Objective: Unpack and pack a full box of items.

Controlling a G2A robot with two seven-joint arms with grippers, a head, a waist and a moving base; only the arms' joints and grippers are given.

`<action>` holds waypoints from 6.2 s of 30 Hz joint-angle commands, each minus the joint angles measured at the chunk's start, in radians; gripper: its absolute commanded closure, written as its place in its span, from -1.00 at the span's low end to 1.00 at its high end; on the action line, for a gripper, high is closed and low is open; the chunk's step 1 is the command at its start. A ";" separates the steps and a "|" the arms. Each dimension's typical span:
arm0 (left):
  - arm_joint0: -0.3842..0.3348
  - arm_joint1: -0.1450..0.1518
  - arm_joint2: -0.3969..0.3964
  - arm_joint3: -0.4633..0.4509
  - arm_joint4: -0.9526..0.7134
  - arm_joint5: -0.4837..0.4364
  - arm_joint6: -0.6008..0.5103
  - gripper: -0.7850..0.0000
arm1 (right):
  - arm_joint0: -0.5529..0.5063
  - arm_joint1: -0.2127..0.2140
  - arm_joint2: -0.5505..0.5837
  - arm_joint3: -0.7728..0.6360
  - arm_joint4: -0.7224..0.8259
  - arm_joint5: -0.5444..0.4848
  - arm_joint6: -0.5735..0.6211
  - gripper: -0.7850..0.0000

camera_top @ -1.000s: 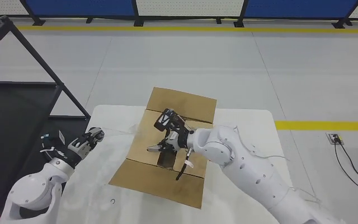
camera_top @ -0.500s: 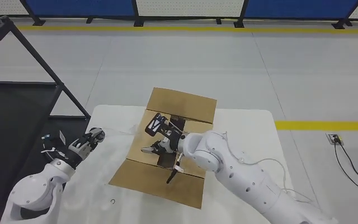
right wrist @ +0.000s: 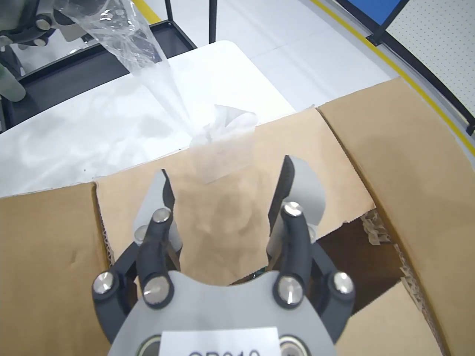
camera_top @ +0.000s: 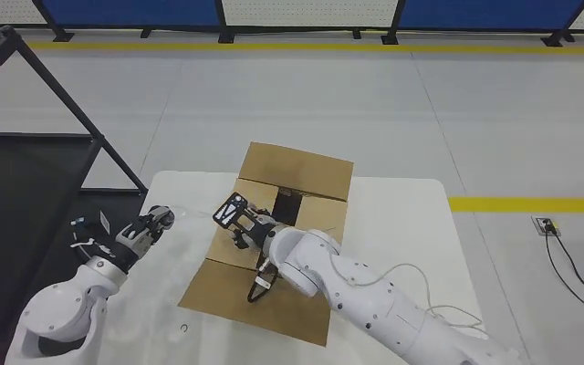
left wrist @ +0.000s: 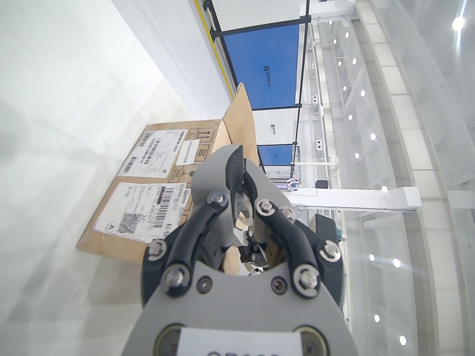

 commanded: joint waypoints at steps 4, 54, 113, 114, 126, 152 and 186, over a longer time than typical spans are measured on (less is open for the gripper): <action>-0.006 0.002 0.004 0.001 -0.003 -0.001 -0.002 1.00 | 0.001 -0.029 -0.007 0.032 -0.015 0.010 -0.015 0.06; 0.015 0.024 -0.047 0.020 -0.040 -0.025 0.011 1.00 | -0.104 -0.110 0.165 0.058 -0.182 -0.031 0.043 1.00; 0.154 0.038 -0.225 -0.152 -0.145 -0.116 0.094 1.00 | -0.323 -0.063 0.541 -0.232 -0.287 -0.264 0.071 -1.00; 0.155 0.038 -0.228 -0.155 -0.143 -0.117 0.095 1.00 | -0.323 -0.058 0.568 -0.243 -0.267 -0.287 0.085 -1.00; 0.168 0.042 -0.250 -0.174 -0.133 -0.135 0.068 1.00 | -0.326 -0.024 0.747 -0.279 -0.096 -0.447 0.207 -1.00; 0.147 0.042 -0.230 -0.192 -0.123 -0.105 0.135 1.00 | 0.202 0.049 1.066 0.838 0.402 -0.678 0.445 -1.00; 0.148 0.045 -0.194 -0.186 -0.124 -0.137 0.102 1.00 | -0.027 0.255 0.559 0.168 1.074 -0.781 0.617 -1.00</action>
